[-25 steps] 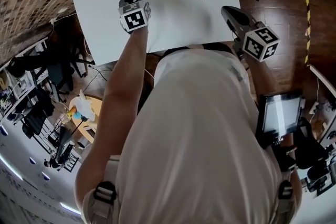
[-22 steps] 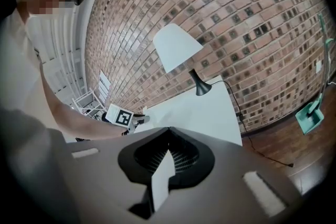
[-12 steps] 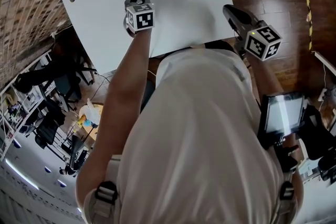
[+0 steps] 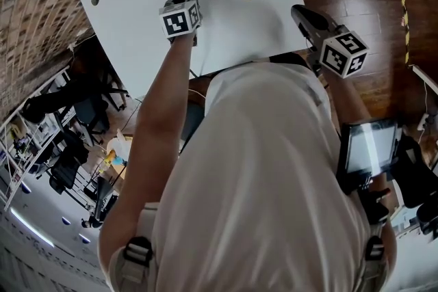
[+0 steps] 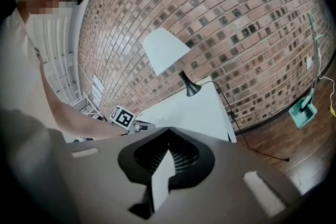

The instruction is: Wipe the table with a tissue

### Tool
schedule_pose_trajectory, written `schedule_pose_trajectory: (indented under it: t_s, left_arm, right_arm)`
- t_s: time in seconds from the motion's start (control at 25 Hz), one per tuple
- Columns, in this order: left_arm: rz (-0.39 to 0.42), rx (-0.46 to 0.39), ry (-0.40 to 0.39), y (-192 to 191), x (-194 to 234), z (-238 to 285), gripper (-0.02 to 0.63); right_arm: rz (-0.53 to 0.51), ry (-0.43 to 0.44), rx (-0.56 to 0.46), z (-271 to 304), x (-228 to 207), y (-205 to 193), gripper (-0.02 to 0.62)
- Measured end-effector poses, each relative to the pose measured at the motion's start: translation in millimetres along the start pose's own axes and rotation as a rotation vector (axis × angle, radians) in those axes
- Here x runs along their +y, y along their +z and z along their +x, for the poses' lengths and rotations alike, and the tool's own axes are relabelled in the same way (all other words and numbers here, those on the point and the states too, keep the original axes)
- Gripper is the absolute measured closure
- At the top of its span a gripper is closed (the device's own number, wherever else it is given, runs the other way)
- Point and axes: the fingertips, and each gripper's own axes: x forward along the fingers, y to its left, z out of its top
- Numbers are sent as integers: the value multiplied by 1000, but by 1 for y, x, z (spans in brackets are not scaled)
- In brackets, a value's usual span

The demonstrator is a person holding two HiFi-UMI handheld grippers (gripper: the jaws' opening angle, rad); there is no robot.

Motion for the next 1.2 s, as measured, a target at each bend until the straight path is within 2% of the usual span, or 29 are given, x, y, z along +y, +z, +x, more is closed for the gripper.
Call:
schedule_pose_trajectory:
  t_s: [0.16, 0.4, 0.6, 0.8, 0.88, 1.0, 1.08, 1.2]
  left_arm:
    - [9, -1, -17, 1, -9, 1, 523]
    - [161, 2, -45, -2, -42, 12, 526]
    - [137, -2, -76, -8, -71, 12, 526]
    - [156, 5, -125, -13, -97, 13, 528]
    - [104, 4, -169, -13, -101, 11, 528]
    - [-72, -23, -342, -8, -114, 1, 529]
    - [-153, -83, -438, -2, -122, -12, 529]
    - [-187, -185, -469, 6, -120, -35, 529]
  right_arm:
    - [-1, 5, -3, 2, 2, 1, 591]
    - [-3, -1, 1, 1, 2, -2, 591]
    - [4, -2, -6, -1, 1, -3, 591]
    - [5, 7, -9, 0, 1, -2, 591]
    - [4, 10, -10, 0, 1, -1, 591]
    - [4, 9, -16, 0, 1, 2, 591]
    - [1, 5, -22, -3, 1, 5, 591]
    - [-4, 7, -34, -4, 2, 9, 591]
